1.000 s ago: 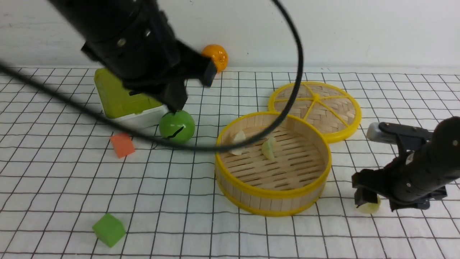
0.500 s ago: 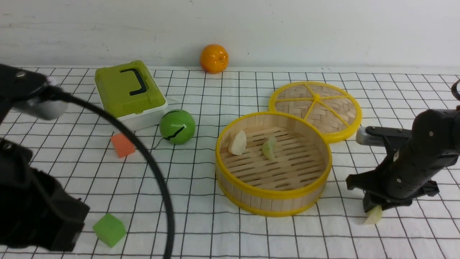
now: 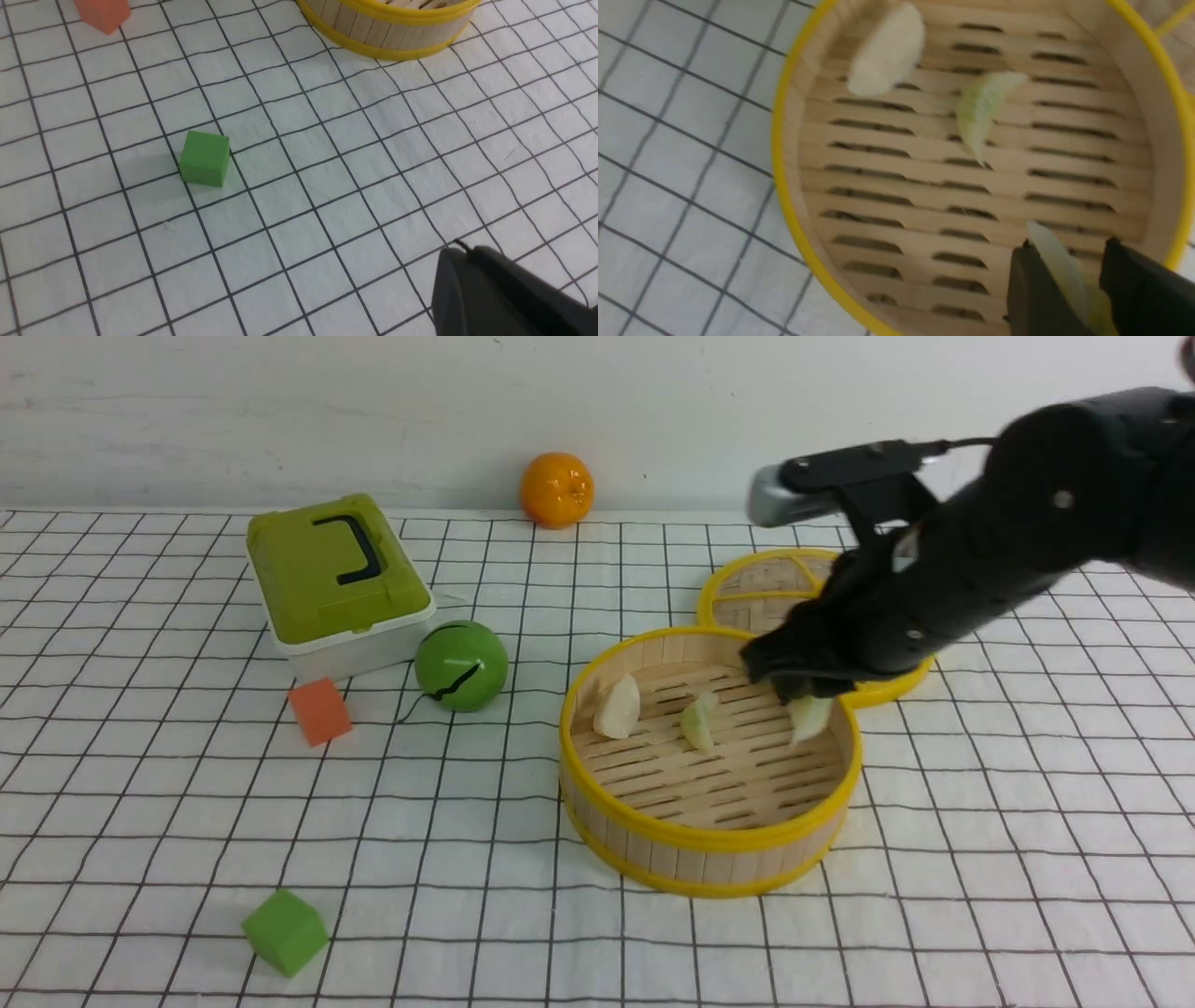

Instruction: Put the dumplings into the steamer on the table with the white tablecloth.

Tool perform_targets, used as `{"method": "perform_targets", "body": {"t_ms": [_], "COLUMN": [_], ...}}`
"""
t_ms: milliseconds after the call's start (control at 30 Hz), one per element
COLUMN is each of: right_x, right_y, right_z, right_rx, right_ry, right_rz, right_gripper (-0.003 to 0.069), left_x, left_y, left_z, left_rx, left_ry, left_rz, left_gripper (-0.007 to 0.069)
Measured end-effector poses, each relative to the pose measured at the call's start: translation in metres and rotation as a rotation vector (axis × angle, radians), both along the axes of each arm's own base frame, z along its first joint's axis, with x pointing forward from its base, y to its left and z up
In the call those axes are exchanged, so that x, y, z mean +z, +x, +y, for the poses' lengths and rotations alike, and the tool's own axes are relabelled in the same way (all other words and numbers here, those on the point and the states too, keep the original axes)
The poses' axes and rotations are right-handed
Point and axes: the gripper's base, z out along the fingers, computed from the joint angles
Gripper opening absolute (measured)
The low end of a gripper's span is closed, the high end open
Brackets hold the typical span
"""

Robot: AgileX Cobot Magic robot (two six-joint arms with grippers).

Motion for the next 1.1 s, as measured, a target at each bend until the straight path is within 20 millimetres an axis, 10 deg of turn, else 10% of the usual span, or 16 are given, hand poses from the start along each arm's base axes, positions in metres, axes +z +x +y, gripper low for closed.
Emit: {"method": "perform_targets", "body": {"t_ms": [367, 500, 667, 767, 967, 1100], "right_x": [-0.093, -0.102, -0.066, -0.010, 0.049, 0.075], "right_y": [0.046, 0.048, 0.035, 0.011, -0.041, -0.112], "right_z": [0.007, 0.007, 0.001, -0.007, -0.028, -0.062], "right_rx": [-0.172, -0.182, -0.179, -0.134, -0.096, -0.086], "right_ry": [-0.102, -0.114, -0.108, -0.080, -0.018, 0.055], "right_rz": [0.174, 0.197, 0.179, 0.074, -0.079, -0.230], "right_gripper": [0.0191, 0.0329, 0.0486, 0.0502, 0.0456, 0.0295], "left_x": [-0.024, -0.028, -0.028, -0.029, -0.029, -0.029], "left_y": [-0.031, -0.034, -0.034, -0.035, -0.035, -0.035], "left_z": [0.019, 0.021, 0.021, 0.021, 0.021, 0.021], "left_rx": [0.070, 0.071, 0.071, 0.071, 0.071, 0.071], "left_ry": [-0.062, -0.034, -0.033, -0.031, -0.030, -0.029], "left_rz": [0.094, 0.134, 0.137, 0.140, 0.141, 0.142], "left_gripper": [-0.0013, -0.0013, -0.0013, -0.0013, -0.0013, -0.0013]}}
